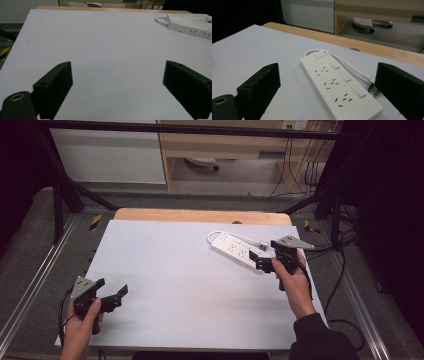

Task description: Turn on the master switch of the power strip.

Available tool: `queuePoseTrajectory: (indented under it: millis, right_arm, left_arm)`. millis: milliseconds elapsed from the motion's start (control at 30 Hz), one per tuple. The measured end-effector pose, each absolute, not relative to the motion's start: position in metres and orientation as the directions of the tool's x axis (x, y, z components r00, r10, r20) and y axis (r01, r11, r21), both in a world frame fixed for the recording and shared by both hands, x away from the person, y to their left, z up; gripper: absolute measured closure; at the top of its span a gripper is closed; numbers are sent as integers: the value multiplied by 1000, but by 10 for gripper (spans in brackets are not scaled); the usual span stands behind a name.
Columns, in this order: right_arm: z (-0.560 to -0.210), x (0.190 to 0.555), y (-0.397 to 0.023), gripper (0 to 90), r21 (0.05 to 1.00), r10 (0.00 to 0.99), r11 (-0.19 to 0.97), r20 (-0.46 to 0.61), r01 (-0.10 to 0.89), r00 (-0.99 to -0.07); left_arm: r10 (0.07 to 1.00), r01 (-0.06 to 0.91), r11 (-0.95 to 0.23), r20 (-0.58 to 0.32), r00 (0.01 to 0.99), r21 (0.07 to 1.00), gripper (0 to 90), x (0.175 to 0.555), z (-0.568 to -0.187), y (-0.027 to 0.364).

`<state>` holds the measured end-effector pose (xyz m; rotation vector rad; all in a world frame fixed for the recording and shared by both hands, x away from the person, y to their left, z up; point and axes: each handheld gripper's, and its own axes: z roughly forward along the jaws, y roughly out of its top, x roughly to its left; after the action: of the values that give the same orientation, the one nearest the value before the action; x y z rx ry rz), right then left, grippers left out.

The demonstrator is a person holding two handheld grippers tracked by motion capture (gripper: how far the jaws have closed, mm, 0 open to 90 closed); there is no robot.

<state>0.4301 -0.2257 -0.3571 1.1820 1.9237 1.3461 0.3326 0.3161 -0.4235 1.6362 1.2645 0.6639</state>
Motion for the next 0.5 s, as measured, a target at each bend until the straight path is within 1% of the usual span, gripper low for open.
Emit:
queuePoseTrajectory:
  millis: [233, 500]
  right_arm:
    - [-368, 415, -239, 58, 921, 872, 123, 77, 370, -484]
    - [-383, 398, -249, 64, 921, 866, 139, 65, 364, -495]
  left_arm:
    - [939, 436, -36, -119, 322, 899, 90, 332, -424, 316]
    - [938, 439, -37, -120, 325, 898, 90, 332, -424, 316]
